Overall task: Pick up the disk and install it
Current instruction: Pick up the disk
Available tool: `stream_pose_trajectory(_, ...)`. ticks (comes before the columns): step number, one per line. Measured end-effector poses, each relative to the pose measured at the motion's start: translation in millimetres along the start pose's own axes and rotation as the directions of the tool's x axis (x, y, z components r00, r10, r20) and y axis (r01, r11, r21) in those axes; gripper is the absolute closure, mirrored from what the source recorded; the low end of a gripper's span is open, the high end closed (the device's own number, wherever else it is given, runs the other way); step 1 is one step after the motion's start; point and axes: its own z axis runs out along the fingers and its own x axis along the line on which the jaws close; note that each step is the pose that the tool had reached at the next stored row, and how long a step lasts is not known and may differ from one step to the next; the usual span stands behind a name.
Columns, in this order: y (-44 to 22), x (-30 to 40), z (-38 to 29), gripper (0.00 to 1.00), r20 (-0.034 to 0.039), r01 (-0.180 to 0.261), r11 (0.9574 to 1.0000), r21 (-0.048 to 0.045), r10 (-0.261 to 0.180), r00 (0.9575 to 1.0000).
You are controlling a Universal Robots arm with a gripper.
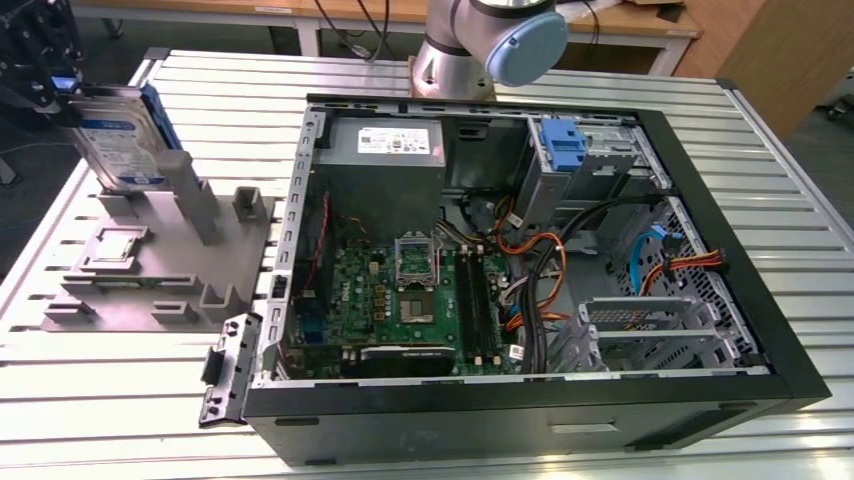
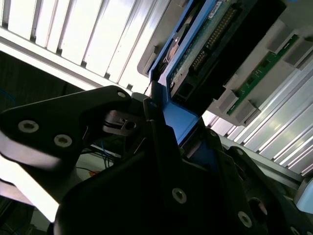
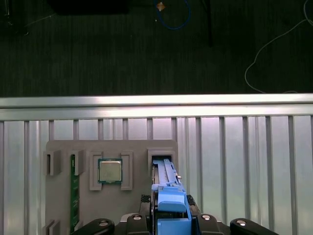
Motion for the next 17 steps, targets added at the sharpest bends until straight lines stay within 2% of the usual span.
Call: stream_pose_trajectory(17,0.1,-0.3,-6.9,0.63,0.0001,0.0,1.0,0.0002,0.0,1.0)
